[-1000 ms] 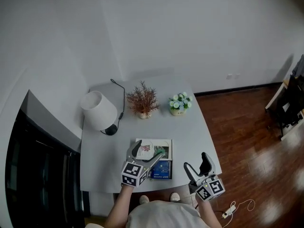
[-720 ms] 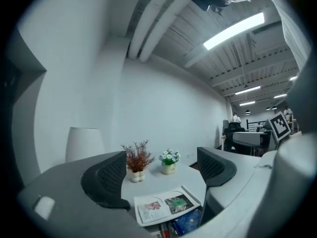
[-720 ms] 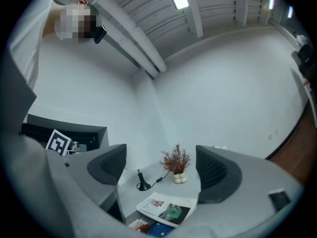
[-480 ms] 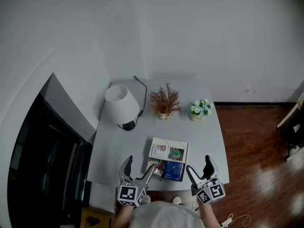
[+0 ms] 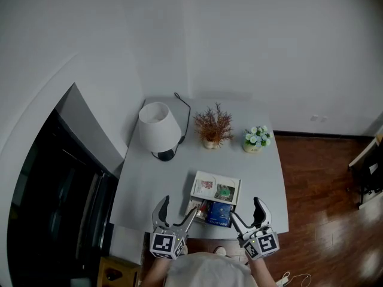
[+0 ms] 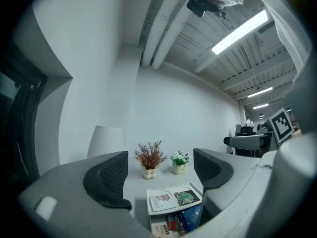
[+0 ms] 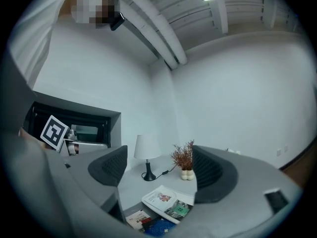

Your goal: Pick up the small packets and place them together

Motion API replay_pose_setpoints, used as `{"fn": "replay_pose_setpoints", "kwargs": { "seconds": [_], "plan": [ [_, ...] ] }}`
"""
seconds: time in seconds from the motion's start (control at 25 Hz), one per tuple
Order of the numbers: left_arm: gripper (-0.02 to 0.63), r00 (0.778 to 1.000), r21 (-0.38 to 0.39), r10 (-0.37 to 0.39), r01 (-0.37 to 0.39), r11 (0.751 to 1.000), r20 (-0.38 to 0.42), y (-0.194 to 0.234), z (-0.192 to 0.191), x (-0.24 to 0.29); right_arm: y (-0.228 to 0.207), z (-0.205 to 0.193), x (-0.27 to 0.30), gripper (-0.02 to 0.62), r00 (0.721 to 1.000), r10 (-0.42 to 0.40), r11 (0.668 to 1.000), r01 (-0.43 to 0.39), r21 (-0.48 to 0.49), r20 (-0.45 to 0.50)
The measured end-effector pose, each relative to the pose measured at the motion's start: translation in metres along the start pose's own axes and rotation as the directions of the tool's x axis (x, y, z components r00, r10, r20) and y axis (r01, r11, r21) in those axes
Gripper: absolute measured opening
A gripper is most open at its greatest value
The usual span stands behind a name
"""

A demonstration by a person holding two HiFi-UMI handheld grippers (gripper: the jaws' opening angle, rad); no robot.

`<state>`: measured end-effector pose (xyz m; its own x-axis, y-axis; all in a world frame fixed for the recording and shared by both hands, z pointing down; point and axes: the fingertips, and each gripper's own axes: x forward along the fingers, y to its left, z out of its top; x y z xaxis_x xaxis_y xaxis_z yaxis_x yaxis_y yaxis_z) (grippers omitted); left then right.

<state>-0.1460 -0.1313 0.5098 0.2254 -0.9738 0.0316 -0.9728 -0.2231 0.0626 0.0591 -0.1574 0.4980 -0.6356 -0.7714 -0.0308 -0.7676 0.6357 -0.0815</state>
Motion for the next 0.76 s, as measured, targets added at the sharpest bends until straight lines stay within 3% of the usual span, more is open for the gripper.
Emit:
{"fn": "replay_pose_setpoints", "kwargs": {
  "seconds": [0.76],
  "plan": [
    [0.397,0.998,-0.009,-0.058,0.058,0.998,-0.029,0.007,-0.003,0.018,0.003,-0.003,0.014,0.419,0.999,-0.011,1.000,0.010,-0.028,-0.034]
  ]
}}
